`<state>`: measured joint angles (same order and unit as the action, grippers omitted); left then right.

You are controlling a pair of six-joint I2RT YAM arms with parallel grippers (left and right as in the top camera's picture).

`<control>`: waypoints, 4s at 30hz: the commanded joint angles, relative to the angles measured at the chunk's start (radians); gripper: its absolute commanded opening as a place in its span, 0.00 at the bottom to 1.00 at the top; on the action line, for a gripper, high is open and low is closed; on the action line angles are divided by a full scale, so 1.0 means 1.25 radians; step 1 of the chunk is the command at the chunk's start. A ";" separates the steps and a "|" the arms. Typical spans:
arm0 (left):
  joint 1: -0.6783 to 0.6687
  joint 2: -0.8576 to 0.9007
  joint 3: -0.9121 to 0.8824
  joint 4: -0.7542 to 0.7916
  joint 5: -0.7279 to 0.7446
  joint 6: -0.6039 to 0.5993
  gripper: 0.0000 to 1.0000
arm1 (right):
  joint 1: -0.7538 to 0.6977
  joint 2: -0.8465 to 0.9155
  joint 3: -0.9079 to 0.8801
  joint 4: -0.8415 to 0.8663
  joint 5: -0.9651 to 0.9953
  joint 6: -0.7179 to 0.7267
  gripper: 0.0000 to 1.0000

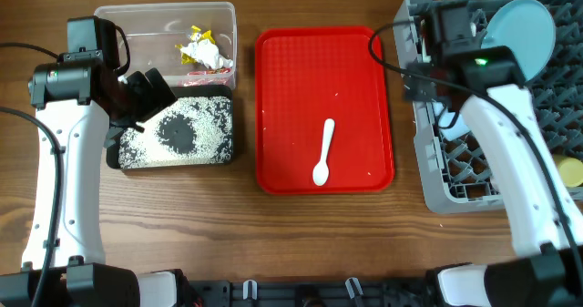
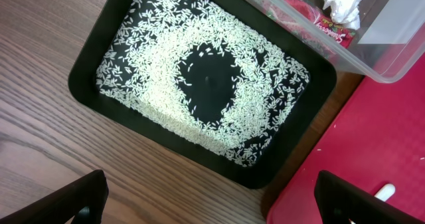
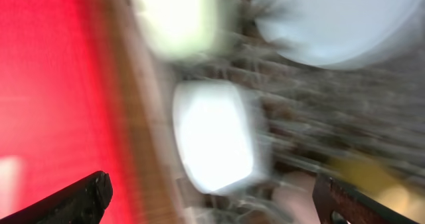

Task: Sort waste into correct bins and load items into the dishwasher rack

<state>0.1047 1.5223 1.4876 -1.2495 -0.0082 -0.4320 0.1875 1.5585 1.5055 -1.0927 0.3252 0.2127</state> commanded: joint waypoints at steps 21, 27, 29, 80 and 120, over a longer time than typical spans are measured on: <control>0.004 0.003 -0.001 0.003 0.006 -0.002 1.00 | 0.353 0.398 -0.067 0.081 -0.278 0.264 0.56; 0.004 0.003 -0.001 0.003 0.006 -0.002 1.00 | 0.352 0.398 -0.140 0.146 -0.248 0.261 0.25; 0.004 0.003 -0.001 0.003 0.006 -0.002 1.00 | 0.352 0.398 -0.143 0.152 -0.248 0.261 0.15; 0.004 0.003 -0.001 0.003 0.006 -0.002 1.00 | -0.363 -0.328 0.240 0.226 -0.318 0.258 1.00; 0.004 0.003 -0.001 0.003 0.006 -0.002 1.00 | -0.150 -1.244 -1.200 0.890 -0.441 -0.163 1.00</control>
<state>0.1051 1.5242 1.4857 -1.2495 -0.0048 -0.4320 0.0048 0.0193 0.0174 0.0116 -0.2207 -0.0185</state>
